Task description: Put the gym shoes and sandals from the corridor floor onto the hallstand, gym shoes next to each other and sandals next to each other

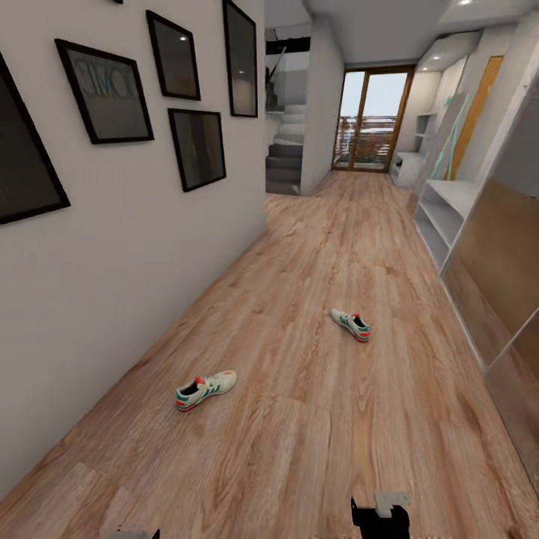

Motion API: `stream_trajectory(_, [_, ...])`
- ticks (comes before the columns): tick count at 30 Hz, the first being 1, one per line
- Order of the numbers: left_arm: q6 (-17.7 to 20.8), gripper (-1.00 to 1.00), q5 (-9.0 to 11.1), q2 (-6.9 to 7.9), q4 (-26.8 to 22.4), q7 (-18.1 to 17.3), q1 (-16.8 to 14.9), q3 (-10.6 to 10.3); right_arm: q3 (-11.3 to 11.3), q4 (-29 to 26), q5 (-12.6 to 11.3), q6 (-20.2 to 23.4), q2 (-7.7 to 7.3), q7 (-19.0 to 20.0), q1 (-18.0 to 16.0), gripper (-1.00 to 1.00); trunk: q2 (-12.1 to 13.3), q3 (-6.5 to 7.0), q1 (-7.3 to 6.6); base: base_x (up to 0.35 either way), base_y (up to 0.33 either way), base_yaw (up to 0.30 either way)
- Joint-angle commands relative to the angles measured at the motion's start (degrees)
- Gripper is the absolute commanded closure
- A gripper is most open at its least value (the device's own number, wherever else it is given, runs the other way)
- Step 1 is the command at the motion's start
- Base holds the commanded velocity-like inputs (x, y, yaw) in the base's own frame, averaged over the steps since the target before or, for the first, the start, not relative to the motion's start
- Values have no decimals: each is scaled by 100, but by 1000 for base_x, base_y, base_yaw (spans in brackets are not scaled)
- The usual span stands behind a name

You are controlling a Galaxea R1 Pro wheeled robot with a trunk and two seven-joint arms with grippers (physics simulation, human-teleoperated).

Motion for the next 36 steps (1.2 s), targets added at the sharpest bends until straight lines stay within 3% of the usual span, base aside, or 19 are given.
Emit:
stream_trajectory(1, [-7, -100, -6, -3, 5, -54, -3, 48, 12, 8, 17, -16, 1, -29, -5, -100, -2, -5, -1, 0, 276, -300])
stream_trajectory(36, [-7, -100, -8, -3, 5, -54, -3, 50, 16, 8, 16, -16, 60, -30, -5, -100, -2, -5, -1, 23, 298, -23])
